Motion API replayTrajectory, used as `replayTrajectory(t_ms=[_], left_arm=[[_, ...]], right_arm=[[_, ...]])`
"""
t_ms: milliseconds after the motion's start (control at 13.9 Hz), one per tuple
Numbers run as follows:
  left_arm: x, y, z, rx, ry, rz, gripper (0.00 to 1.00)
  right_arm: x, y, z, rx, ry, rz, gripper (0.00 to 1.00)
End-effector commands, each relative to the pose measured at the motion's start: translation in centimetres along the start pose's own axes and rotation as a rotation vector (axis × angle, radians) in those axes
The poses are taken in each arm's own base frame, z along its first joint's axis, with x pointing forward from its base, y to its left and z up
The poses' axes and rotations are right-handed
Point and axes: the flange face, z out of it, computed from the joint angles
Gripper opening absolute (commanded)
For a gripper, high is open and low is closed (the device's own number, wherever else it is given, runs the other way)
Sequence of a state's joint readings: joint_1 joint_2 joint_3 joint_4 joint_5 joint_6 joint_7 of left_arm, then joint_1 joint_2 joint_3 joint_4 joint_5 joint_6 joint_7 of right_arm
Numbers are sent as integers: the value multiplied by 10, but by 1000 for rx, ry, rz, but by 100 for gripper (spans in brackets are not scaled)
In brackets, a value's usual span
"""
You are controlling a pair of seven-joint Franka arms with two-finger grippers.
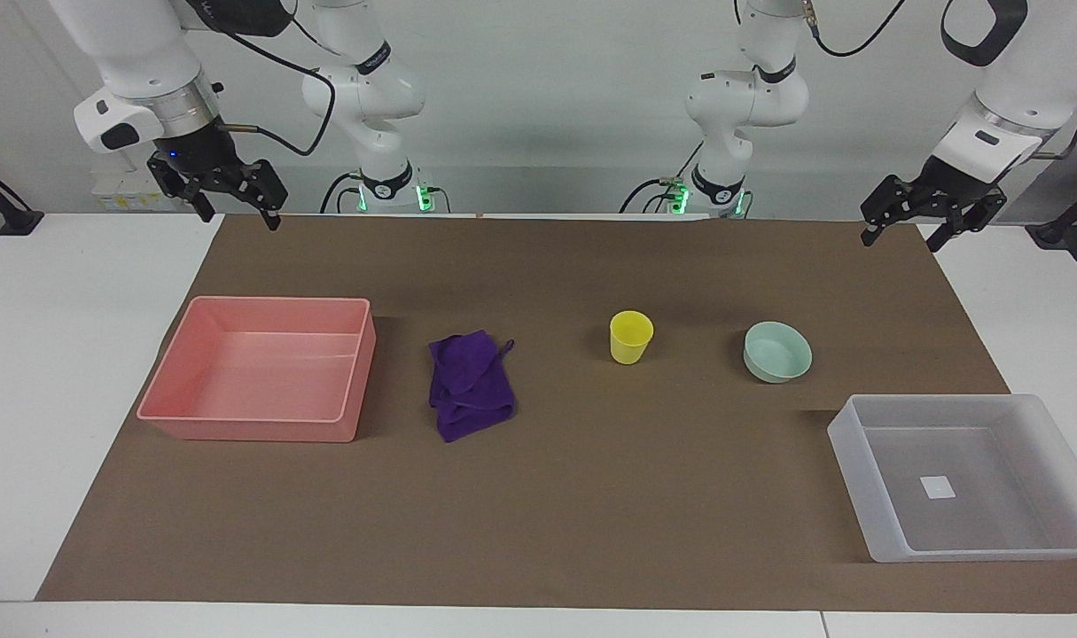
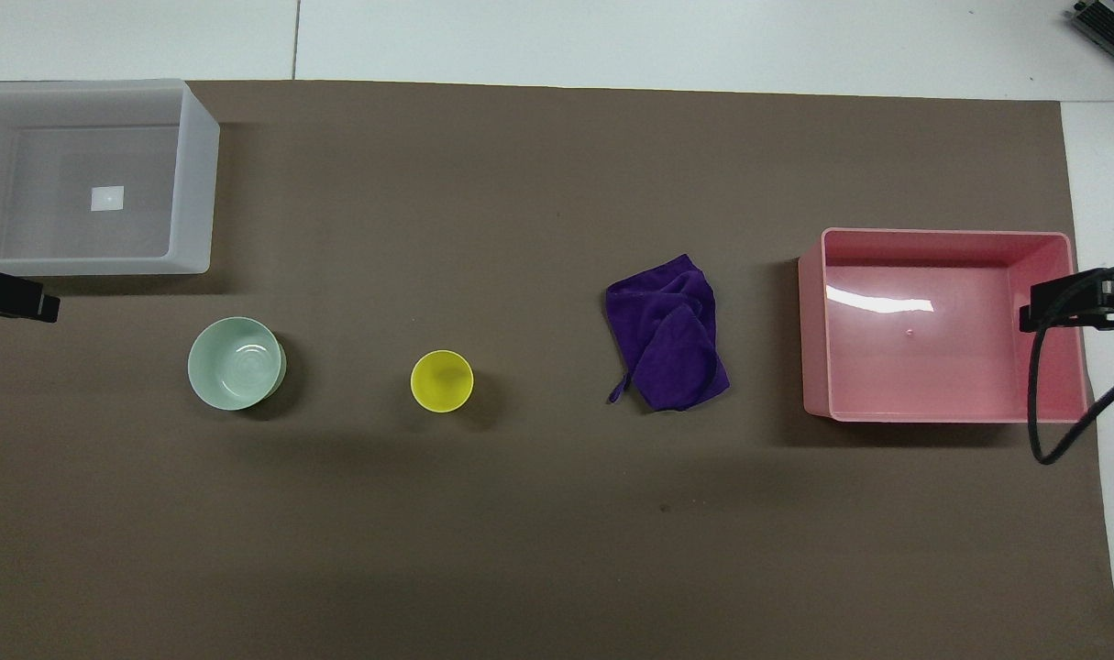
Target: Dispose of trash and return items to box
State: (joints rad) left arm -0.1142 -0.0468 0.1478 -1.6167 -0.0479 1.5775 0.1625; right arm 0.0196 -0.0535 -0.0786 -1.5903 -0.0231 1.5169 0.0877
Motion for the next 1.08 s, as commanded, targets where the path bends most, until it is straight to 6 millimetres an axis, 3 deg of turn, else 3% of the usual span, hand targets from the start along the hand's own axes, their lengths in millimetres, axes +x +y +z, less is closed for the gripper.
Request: replayTrajectory(t_ms=[0,287,645,1004], left_arm=[[-4,-3,0,21,-11,-6,100],[-1,-3,3,24,10,-9,100],[-5,-4,32,21,17,-23,100],[-10,-6,93,20,29,-30,100]], right_arm=[[-5,-1,0,0,21,-7,100],[-6,-3,1,0,22,-7,100],[-6,-8,4,0,19,-17,100],[-7,-8,4,1,26,-20,100]])
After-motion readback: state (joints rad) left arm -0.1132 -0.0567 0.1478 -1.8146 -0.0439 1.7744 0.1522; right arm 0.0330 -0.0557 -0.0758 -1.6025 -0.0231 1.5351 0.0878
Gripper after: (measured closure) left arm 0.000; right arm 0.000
